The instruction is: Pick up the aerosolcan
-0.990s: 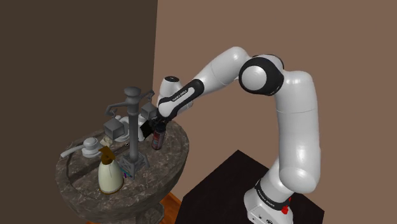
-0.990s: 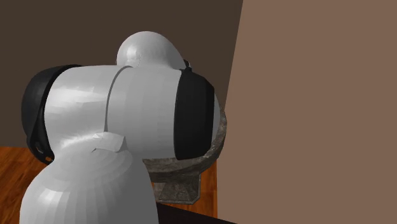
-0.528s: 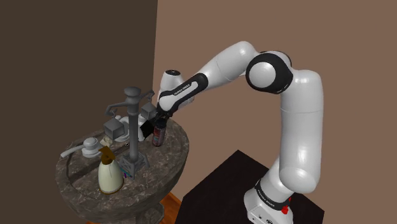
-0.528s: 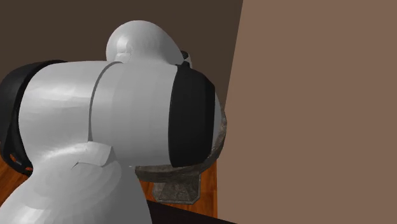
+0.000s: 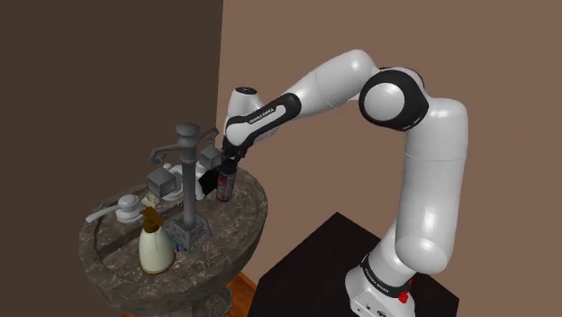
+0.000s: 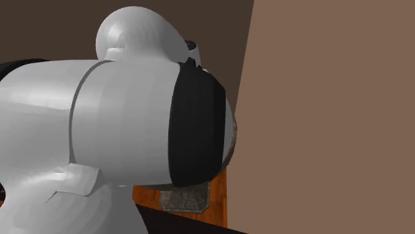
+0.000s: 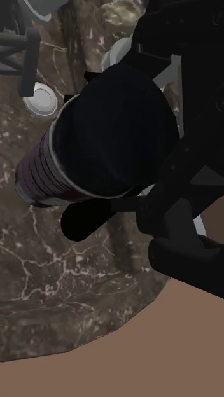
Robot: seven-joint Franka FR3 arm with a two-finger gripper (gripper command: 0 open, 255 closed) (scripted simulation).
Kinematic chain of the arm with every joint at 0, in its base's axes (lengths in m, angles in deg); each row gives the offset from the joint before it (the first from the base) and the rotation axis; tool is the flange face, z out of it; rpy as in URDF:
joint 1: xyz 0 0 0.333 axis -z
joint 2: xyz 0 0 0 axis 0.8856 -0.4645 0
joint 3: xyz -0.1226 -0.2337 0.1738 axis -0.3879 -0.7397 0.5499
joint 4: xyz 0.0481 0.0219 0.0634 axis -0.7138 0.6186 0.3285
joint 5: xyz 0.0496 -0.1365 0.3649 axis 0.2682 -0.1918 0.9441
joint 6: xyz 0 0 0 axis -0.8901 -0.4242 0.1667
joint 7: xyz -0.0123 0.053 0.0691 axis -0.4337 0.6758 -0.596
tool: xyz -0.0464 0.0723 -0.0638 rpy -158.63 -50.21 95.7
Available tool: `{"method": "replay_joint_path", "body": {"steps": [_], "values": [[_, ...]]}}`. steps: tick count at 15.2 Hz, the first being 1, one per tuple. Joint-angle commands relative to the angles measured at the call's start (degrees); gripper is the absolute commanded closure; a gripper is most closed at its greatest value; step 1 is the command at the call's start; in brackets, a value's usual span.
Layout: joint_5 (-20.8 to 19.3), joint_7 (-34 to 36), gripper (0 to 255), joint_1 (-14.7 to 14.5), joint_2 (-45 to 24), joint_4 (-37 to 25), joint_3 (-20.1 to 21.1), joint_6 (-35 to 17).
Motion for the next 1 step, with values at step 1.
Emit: {"method": "replay_joint_path", "body": {"steps": [1], "values": [[0.0,0.0,255,0.0,0.3,-0.1,0.0,0.3]]}}
